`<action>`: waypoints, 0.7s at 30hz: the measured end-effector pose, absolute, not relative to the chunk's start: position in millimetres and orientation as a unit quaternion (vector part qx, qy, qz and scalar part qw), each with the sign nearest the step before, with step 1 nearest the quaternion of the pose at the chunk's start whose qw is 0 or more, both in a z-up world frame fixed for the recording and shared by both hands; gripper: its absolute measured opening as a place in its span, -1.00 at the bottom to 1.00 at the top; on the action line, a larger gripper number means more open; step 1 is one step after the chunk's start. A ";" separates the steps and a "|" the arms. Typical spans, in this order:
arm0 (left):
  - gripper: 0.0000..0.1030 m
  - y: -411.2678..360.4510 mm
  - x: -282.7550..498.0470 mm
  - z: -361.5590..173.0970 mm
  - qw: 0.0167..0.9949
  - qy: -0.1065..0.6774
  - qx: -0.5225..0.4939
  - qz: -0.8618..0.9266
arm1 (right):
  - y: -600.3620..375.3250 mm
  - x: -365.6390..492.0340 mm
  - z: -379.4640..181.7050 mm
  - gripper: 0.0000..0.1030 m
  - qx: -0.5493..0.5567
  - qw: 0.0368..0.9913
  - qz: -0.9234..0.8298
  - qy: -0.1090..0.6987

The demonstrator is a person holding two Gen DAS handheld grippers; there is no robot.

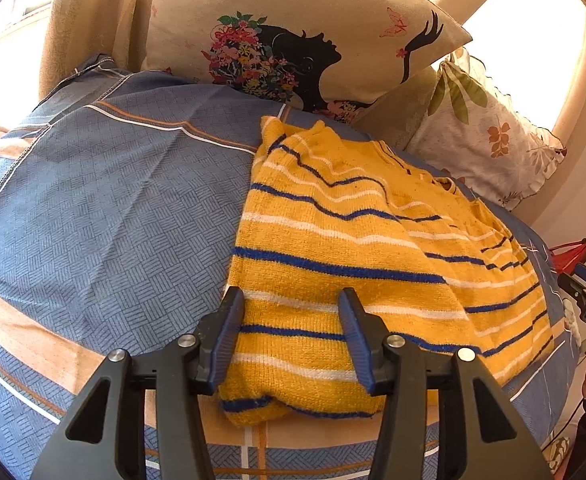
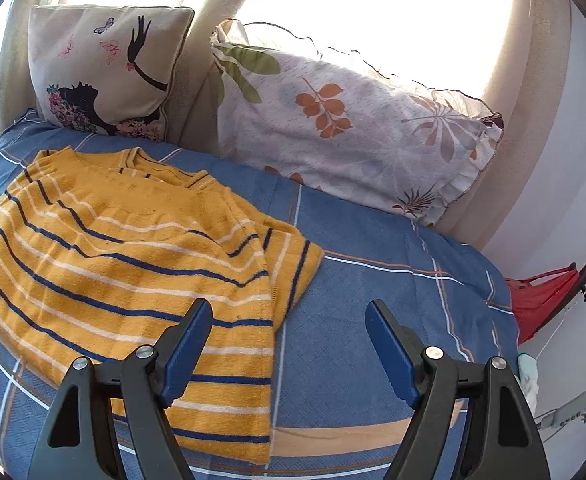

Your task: Fold small clothes

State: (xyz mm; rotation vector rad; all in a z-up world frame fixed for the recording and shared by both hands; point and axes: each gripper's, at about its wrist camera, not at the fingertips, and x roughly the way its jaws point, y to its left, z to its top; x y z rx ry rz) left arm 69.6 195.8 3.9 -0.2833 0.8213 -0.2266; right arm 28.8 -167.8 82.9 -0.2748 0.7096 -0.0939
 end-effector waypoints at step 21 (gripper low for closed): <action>0.07 229.0 47.8 8.7 0.875 0.382 -0.261 -0.140 | 29.3 123.4 70.3 0.67 -0.006 0.857 0.266 0.441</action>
